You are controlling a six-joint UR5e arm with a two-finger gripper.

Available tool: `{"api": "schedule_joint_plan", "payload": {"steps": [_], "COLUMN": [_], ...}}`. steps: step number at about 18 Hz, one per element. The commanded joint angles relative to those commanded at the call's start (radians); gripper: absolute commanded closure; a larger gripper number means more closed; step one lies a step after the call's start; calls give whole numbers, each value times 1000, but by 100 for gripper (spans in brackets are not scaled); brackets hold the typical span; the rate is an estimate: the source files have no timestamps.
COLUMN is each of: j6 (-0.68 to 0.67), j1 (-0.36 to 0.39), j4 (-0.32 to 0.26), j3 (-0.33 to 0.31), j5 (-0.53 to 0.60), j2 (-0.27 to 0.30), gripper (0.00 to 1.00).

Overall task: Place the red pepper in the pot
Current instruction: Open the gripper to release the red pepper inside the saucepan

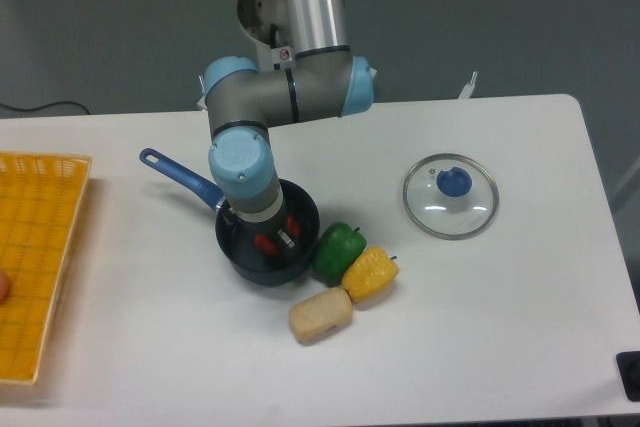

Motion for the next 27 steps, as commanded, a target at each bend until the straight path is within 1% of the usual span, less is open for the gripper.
{"api": "schedule_joint_plan", "payload": {"steps": [1, 4, 11, 14, 19, 24, 27], "j6": [0, 0, 0, 0, 0, 0, -3], "j1": [0, 0, 0, 0, 0, -2, -6], "j4": [0, 0, 0, 0, 0, -2, -2], "j3": [0, 0, 2, 2, 2, -2, -8], "j5": [0, 0, -2, 0, 0, -2, -3], "j2": [0, 0, 0, 0, 3, 8, 20], "gripper": [49, 42, 32, 25, 17, 17, 17]}}
